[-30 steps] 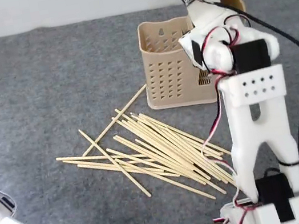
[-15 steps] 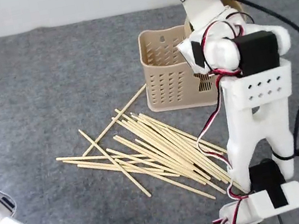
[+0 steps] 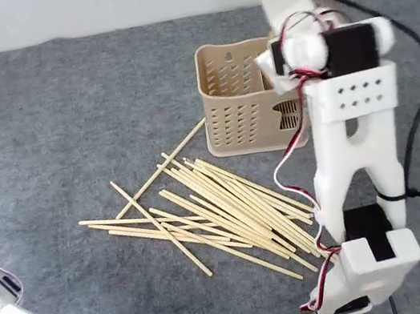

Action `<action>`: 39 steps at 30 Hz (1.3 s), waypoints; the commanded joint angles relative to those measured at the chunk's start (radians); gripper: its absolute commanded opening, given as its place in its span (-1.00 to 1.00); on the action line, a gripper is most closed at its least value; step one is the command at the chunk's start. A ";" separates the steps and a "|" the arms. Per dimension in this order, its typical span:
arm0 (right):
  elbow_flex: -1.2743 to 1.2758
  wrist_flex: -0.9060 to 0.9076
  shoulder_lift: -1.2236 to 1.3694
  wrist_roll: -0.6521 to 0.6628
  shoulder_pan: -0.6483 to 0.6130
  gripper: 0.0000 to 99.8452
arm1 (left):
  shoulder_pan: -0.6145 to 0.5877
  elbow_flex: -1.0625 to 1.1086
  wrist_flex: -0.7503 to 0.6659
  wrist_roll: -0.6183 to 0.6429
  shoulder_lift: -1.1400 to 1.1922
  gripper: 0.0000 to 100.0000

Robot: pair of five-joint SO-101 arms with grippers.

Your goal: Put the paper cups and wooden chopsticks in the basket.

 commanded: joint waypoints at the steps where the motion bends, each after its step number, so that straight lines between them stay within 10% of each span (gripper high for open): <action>1: -0.072 -0.008 -0.008 0.031 0.031 -0.98 | 0.005 -0.007 -0.015 0.005 -0.014 -0.68; 11: -0.072 0.068 0.061 0.035 -0.016 -0.43 | 0.005 -0.007 -0.015 0.005 -0.014 -0.68; 22: -0.048 0.073 -0.153 -0.091 -0.119 -0.42 | 0.003 -0.007 -0.015 0.005 -0.014 -0.68; 39: 0.956 0.018 -0.553 -0.135 -0.266 -0.42 | 0.005 -0.007 -0.015 0.003 -0.011 -0.68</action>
